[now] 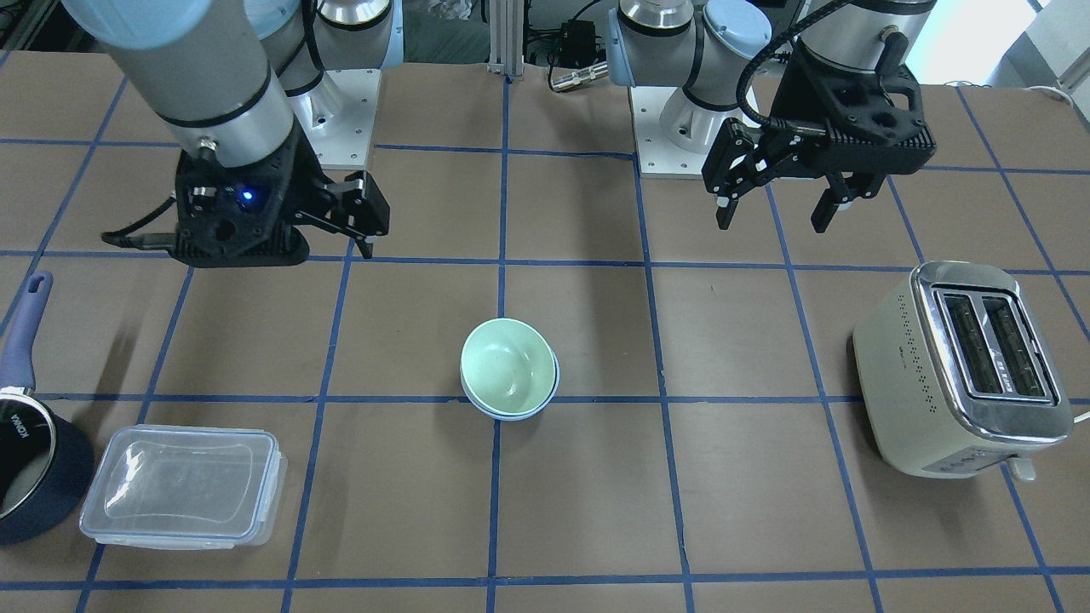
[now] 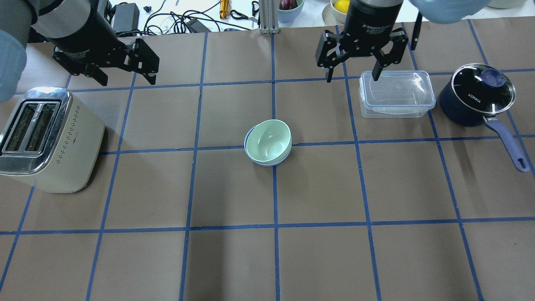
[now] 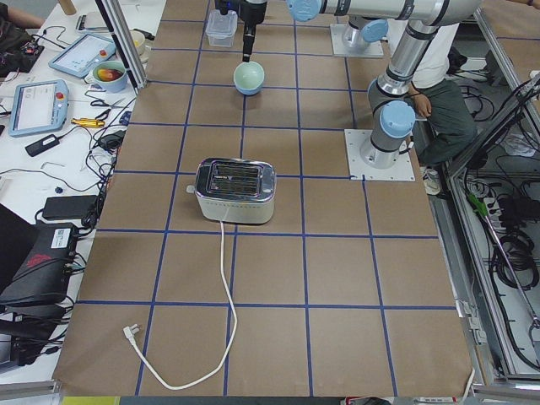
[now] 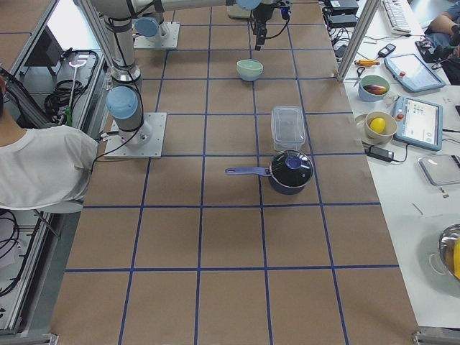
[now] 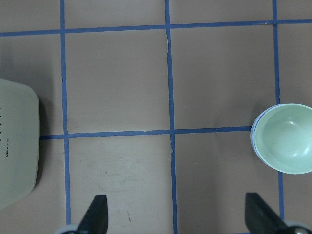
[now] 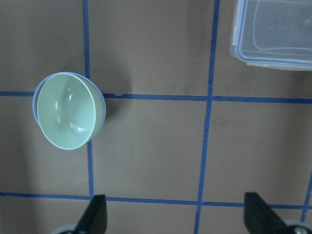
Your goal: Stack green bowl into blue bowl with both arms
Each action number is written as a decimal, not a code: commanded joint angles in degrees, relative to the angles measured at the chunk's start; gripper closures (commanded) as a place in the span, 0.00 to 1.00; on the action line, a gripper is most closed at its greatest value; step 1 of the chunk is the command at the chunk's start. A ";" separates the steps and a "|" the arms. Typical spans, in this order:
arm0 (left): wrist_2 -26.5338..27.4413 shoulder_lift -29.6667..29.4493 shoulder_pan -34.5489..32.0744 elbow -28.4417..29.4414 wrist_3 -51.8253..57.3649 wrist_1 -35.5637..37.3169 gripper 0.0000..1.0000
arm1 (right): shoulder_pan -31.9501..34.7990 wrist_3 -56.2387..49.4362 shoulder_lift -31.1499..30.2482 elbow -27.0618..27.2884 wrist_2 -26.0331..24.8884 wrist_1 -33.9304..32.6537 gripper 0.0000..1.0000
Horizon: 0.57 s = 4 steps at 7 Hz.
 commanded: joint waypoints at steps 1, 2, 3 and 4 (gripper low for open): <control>0.04 0.00 -0.06 0.09 -0.09 -0.07 0.00 | -4.45 -8.30 -8.60 8.68 -0.61 -0.93 0.00; 0.47 -0.09 -0.06 0.35 0.00 -0.42 0.00 | -5.08 -8.41 -11.43 12.73 -0.78 -3.12 0.00; 0.48 -0.26 -0.06 0.96 -0.09 -0.94 0.00 | -4.99 -8.24 -11.81 14.86 -0.78 -5.58 0.00; 0.57 -0.26 0.02 1.32 -0.09 -2.69 0.00 | -4.91 -8.15 -11.90 15.06 -0.87 -6.04 0.00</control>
